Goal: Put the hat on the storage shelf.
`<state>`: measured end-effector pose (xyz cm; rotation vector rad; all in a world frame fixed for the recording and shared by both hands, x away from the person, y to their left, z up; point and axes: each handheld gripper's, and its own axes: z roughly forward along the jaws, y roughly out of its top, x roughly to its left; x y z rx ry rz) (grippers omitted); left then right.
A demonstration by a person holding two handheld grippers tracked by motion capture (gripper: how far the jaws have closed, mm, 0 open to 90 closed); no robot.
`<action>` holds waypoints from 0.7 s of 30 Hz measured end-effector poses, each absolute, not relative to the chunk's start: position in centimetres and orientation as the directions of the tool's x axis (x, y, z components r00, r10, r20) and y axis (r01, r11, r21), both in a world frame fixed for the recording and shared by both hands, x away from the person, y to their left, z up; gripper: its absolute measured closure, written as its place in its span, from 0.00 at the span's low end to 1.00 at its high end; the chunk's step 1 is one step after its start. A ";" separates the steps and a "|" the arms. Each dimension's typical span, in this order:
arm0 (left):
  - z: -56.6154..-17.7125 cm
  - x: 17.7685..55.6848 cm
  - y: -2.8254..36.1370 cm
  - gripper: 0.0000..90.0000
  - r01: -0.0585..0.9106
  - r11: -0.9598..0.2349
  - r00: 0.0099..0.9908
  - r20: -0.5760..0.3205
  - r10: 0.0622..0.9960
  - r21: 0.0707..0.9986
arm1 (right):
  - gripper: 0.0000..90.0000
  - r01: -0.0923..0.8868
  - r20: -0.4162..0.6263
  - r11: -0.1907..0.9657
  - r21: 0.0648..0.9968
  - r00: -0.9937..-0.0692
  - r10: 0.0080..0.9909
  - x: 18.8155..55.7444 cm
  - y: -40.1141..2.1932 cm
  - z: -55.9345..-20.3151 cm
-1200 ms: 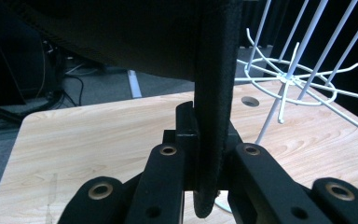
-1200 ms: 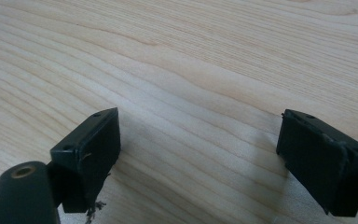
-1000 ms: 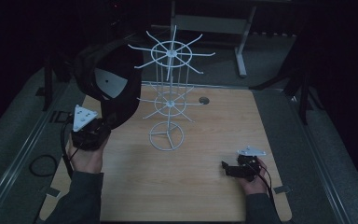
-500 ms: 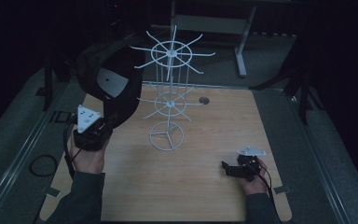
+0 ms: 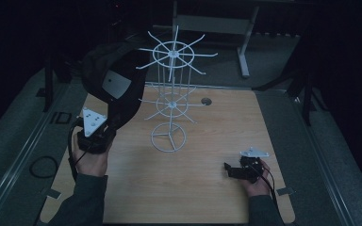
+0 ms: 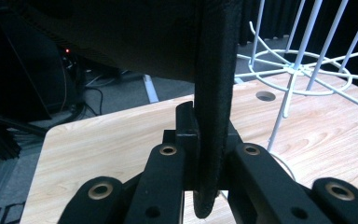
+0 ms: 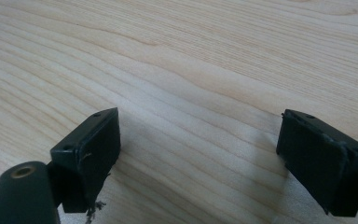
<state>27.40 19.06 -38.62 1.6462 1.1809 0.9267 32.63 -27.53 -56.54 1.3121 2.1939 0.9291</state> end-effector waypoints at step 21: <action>-40.2 27.5 18.1 0.96 0.309 -0.262 0.267 0.181 0.946 0.914 | 0.15 0.606 -0.014 0.332 0.723 -0.467 0.884 32.6 -27.5 -56.5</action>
